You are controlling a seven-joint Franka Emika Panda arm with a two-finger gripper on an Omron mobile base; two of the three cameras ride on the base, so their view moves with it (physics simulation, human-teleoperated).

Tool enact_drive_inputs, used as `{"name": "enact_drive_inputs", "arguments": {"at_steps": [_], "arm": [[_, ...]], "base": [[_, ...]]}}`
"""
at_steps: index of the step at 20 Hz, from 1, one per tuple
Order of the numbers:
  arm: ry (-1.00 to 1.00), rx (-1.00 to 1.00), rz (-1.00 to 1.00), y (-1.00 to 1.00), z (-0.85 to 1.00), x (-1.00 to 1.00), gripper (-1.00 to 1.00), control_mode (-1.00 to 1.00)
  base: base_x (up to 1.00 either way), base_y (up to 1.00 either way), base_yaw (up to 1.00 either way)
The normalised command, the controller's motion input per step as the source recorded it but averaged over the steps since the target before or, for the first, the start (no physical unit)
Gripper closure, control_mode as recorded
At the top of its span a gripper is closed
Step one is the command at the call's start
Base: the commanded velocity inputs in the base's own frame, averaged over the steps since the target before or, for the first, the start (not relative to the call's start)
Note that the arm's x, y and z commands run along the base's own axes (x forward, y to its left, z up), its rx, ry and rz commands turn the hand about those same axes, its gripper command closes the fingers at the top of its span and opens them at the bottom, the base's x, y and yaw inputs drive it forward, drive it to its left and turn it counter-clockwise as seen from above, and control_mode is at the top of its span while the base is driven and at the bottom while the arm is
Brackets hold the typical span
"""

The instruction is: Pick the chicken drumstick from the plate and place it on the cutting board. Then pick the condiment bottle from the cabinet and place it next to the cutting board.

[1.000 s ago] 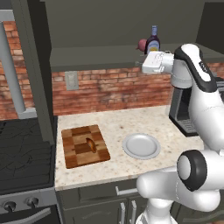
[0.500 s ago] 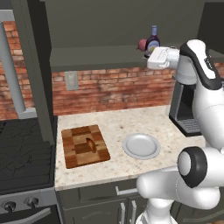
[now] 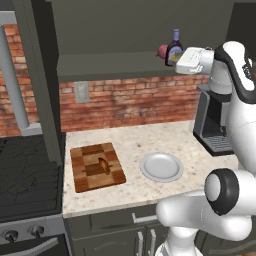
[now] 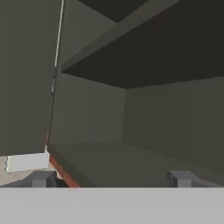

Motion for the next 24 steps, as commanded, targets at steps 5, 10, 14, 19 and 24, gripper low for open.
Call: {"name": "enact_drive_inputs", "arguments": {"at_steps": [5, 10, 14, 19, 24], "arm": [[-0.04, 0.00, -0.09, -0.11, 0.18, -0.08, -1.00, -1.00], [-0.02, 0.00, -0.09, -0.07, 0.15, 0.00, -1.00, -1.00], [0.00, 0.00, -0.09, -0.06, 0.14, 0.00, -1.00, -1.00], [0.00, 0.00, -0.09, -0.07, 0.15, 0.00, -1.00, -1.00], [0.00, 0.00, -0.10, -0.08, 0.16, 0.00, -1.00, -1.00]], "base": [[0.00, 0.00, 0.00], [0.00, 0.00, 0.00], [0.00, 0.00, 0.00], [0.00, 0.00, 0.00], [0.00, 0.00, 0.00]]}}
